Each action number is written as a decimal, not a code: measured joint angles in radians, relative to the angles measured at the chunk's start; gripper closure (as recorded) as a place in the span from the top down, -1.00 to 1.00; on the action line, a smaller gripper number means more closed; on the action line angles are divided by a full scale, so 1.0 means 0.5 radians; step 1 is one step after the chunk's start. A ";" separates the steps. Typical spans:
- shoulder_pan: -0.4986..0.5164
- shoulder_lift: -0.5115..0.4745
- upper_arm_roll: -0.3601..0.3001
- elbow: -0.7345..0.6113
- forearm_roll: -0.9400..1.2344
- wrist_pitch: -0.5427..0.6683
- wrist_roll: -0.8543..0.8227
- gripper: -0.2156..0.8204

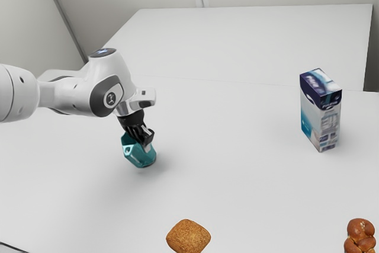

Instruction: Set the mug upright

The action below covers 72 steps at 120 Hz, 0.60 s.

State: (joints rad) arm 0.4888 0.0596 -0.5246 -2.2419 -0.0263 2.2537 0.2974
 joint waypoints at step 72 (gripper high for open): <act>-0.035 -0.254 -0.079 0.172 0.003 -0.178 -0.151 0.20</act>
State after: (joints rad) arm 0.4711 -0.0677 -0.5641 -2.1560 -0.0250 2.1647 0.2218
